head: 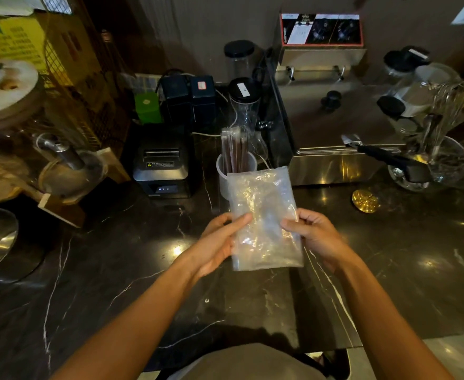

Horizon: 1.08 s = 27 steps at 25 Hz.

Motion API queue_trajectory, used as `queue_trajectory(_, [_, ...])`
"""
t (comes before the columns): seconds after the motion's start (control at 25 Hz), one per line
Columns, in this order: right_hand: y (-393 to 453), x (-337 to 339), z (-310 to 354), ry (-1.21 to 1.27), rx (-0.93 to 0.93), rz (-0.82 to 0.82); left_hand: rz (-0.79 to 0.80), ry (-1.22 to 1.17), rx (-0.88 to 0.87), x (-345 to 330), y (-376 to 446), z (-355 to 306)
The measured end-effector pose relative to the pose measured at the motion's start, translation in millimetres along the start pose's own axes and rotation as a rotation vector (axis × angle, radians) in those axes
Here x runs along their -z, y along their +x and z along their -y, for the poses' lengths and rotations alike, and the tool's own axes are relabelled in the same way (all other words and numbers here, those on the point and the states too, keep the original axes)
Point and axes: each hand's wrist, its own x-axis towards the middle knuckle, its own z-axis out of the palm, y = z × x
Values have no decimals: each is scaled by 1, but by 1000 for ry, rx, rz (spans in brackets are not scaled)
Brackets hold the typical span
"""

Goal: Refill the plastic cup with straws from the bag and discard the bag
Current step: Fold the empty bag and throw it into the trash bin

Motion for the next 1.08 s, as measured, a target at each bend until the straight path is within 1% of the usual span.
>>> queue_trajectory(0.12, [-5,0,-4,-3,-28,-3,-152,139,-73,-9,5,-2])
queue_trajectory(0.2, [-9,0,-9,31,-24,-37,-167,229,-118,-11,8,-2])
queue_trajectory(0.28, [-13,3,-15,33,-17,-88,-130,283,-131,-11,9,-2])
queue_trajectory(0.36, [-17,7,-19,27,-9,-117,-70,330,-106,-7,9,-4])
queue_trajectory(0.48, [-30,15,-19,48,-12,-97,96,300,23,-1,11,-9])
queue_trajectory(0.52, [-34,17,-20,60,-17,-79,129,291,66,-1,12,-10])
queue_trajectory(0.6, [-41,21,-25,126,-16,-92,150,292,88,-6,17,-9])
queue_trajectory(0.76, [-50,20,-35,384,38,-168,178,272,35,-17,26,-4])
queue_trajectory(0.88, [-56,21,-42,469,53,-212,204,246,67,-20,30,0])
queue_trajectory(0.96, [-60,24,-46,473,51,-215,256,326,79,-21,30,3])
queue_trajectory(1.08, [-68,27,-49,441,53,-221,271,512,34,-23,28,3])
